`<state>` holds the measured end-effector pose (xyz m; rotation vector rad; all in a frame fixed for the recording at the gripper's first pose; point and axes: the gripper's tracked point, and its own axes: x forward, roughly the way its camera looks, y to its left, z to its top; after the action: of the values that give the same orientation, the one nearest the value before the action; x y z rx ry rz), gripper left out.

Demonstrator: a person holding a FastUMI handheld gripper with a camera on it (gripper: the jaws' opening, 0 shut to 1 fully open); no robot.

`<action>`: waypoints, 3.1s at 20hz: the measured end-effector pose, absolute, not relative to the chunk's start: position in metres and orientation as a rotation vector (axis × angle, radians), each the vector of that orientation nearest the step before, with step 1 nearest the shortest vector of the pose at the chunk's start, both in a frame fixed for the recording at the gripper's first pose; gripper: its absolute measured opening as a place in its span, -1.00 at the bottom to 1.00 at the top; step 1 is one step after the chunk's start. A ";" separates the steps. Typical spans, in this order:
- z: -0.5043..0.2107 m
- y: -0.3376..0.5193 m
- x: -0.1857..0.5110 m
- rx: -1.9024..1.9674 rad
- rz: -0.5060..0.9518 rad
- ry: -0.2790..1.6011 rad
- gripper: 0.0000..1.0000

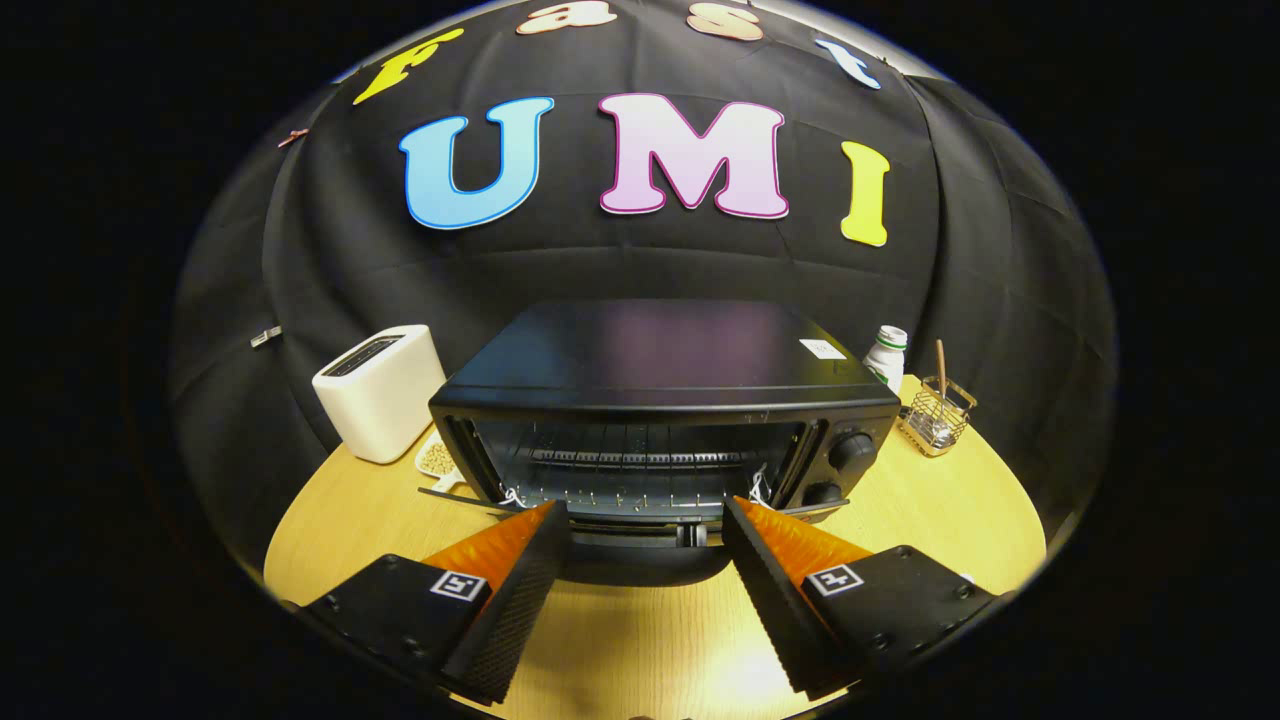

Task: Open the toaster oven, put the food inside, and close the toaster oven door.

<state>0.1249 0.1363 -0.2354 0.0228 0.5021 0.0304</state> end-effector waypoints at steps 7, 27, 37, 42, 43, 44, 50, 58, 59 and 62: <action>-0.310 0.132 0.050 -0.068 0.090 0.679 0.96; -0.227 -0.057 -0.003 -0.072 0.079 0.678 0.98; -0.249 -0.186 0.003 -0.021 0.064 0.807 0.99; -0.278 -0.214 0.001 0.053 0.074 0.913 0.98; -0.286 -0.218 -0.002 0.050 0.083 0.943 0.98; -0.296 -0.221 -0.006 0.049 0.094 0.979 0.99; -0.356 -0.221 -0.044 0.119 0.145 1.214 1.00; -0.388 -0.229 -0.048 0.140 0.093 1.319 0.73; -0.389 -0.231 -0.047 0.131 0.078 1.320 0.63; -0.389 -0.236 -0.046 0.105 0.054 1.317 0.13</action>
<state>-0.0458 -0.2360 -0.3895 0.1055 1.3168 0.0541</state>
